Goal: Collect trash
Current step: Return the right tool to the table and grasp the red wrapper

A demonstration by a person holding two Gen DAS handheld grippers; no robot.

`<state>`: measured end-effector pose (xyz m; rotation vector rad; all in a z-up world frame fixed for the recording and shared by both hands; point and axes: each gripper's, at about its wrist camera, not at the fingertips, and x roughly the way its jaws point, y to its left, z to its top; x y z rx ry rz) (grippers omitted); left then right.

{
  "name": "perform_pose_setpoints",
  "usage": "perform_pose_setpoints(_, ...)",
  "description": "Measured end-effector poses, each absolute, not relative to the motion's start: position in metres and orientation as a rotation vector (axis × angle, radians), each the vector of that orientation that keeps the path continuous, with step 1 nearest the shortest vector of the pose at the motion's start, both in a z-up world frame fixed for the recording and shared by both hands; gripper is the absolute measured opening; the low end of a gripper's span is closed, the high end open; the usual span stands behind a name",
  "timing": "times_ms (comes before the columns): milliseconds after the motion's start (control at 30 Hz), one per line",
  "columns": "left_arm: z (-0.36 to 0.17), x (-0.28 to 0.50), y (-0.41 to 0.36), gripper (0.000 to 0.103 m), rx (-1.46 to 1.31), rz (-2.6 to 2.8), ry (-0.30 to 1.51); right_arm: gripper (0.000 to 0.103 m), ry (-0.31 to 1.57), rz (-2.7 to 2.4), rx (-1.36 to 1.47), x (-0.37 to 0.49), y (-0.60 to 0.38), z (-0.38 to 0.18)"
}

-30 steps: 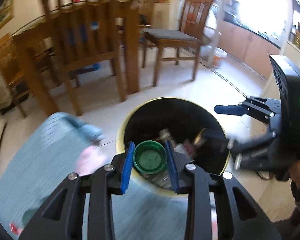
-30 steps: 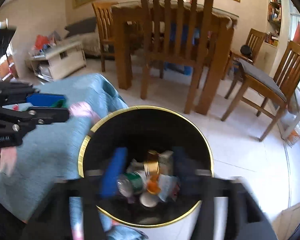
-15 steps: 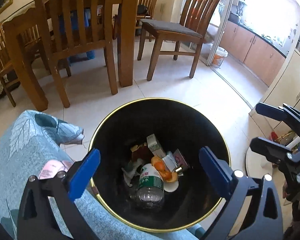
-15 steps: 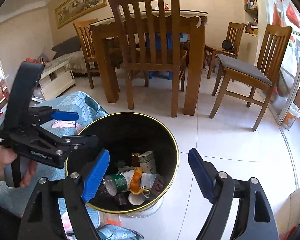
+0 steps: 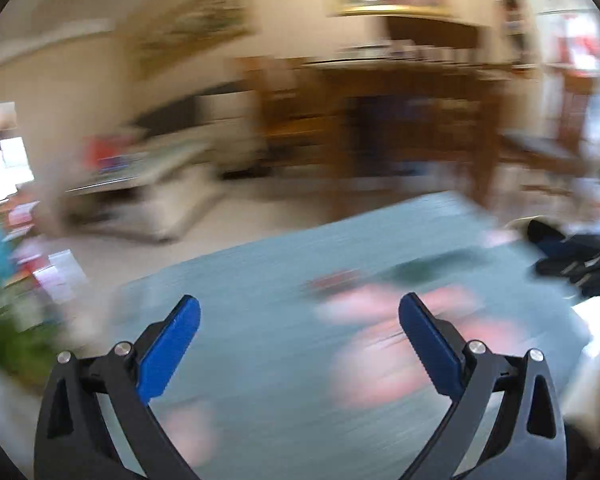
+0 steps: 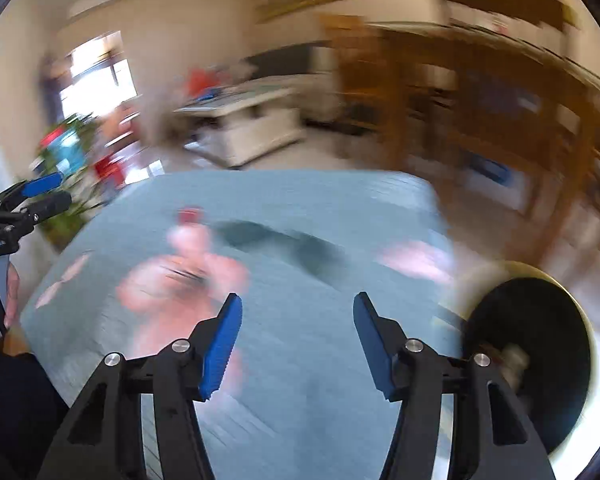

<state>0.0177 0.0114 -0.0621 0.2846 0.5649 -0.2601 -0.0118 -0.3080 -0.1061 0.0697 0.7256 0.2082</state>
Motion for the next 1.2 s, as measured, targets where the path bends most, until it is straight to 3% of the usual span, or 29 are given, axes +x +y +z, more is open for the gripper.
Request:
perform_pose_setpoints(67,-0.063,0.011,0.087,0.1,0.232,-0.124,0.588,0.09,0.679,0.259,0.057,0.015,-0.271,-0.097)
perform_pose_setpoints(133,-0.063,0.004,0.138,0.1,0.151,-0.058,0.599,0.1,0.649,0.308,0.096,0.045,-0.248,-0.088)
perform_pose_setpoints(267,-0.075,-0.004,0.209,0.1,0.015,0.008,0.624,0.099,0.736,0.525,0.383,0.123,-0.233,-0.101)
perform_pose_setpoints(400,-0.083,-0.004,0.23,0.1,-0.054,-0.007,0.627,0.099,0.793,0.571,0.676,0.159,-0.244,-0.131)
perform_pose_setpoints(733,-0.1,0.012,0.178,0.1,-0.091,-0.189,0.652,0.1,0.906,0.553,0.747,0.19,-0.223,-0.165)
perform_pose_setpoints(1000,-0.093,0.009,0.182,0.1,-0.098,-0.154,0.646,0.099,0.996,0.671,0.618,0.181,-0.164,-0.164)
perform_pose_setpoints(1200,-0.077,0.006,0.203,0.1,-0.155,-0.099,0.616,0.1,0.8,0.852,0.655,0.145,-0.143,-0.111)
